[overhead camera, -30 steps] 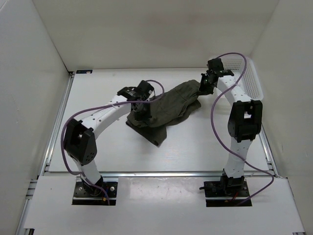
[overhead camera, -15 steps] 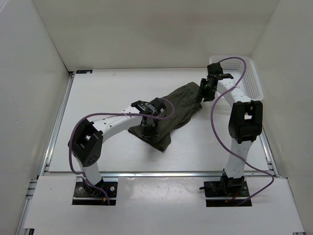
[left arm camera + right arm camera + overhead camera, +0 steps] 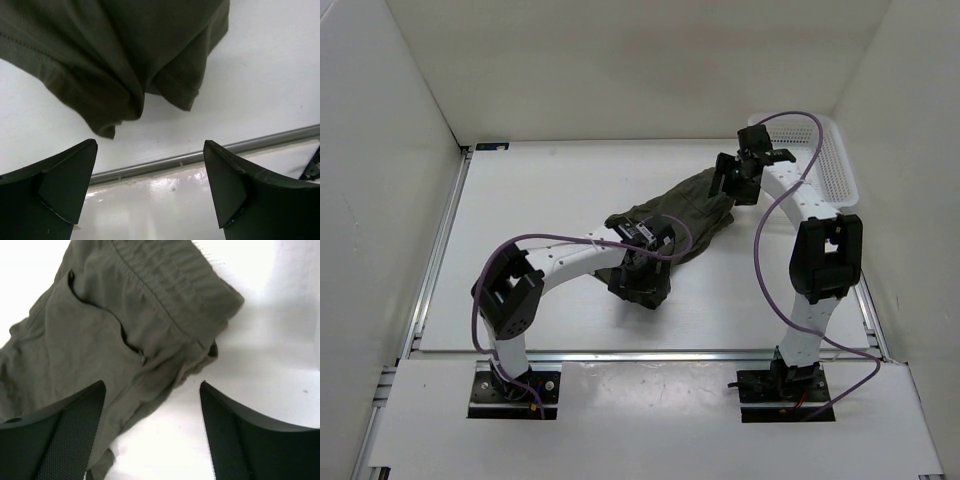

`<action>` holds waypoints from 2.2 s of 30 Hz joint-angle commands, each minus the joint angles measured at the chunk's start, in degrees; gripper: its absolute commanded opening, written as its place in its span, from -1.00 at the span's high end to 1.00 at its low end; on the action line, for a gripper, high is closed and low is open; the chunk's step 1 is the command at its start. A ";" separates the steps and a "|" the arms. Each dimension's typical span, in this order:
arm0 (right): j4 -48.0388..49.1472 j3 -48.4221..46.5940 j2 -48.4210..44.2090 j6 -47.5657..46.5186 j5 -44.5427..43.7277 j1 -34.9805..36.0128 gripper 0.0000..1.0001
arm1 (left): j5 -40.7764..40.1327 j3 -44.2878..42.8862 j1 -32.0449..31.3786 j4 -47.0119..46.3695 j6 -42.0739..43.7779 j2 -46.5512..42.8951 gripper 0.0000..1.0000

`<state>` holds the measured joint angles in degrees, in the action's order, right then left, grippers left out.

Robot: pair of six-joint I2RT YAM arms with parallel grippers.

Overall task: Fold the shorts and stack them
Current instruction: Fold the shorts

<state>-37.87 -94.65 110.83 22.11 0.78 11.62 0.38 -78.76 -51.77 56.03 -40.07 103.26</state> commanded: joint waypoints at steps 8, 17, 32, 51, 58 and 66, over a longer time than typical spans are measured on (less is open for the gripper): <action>-0.98 3.68 -6.24 1.44 -1.75 -0.19 -0.92 | -0.21 -3.06 -0.70 -5.93 -0.35 7.47 -1.00; 3.49 7.72 -1.06 7.76 7.39 -3.35 -0.90 | -1.35 -0.35 -0.01 -6.64 -1.93 7.65 0.72; 14.22 12.03 6.41 18.93 10.65 -2.12 -0.23 | -5.91 4.94 5.18 -3.13 -2.38 -2.45 0.79; 13.86 23.53 -10.27 22.71 -3.95 6.66 -0.96 | -10.93 6.78 16.26 2.07 3.95 -9.84 0.79; 26.78 30.66 -8.87 30.09 6.61 6.05 -0.93 | -10.93 7.31 16.79 1.54 4.47 -9.31 0.79; 32.15 29.35 -4.22 35.01 3.10 6.58 -0.48 | -10.93 6.78 17.92 2.07 5.01 -9.84 0.79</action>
<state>-9.93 -63.88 105.10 53.84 5.06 17.76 -9.28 -71.59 -34.81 57.58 -35.81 95.57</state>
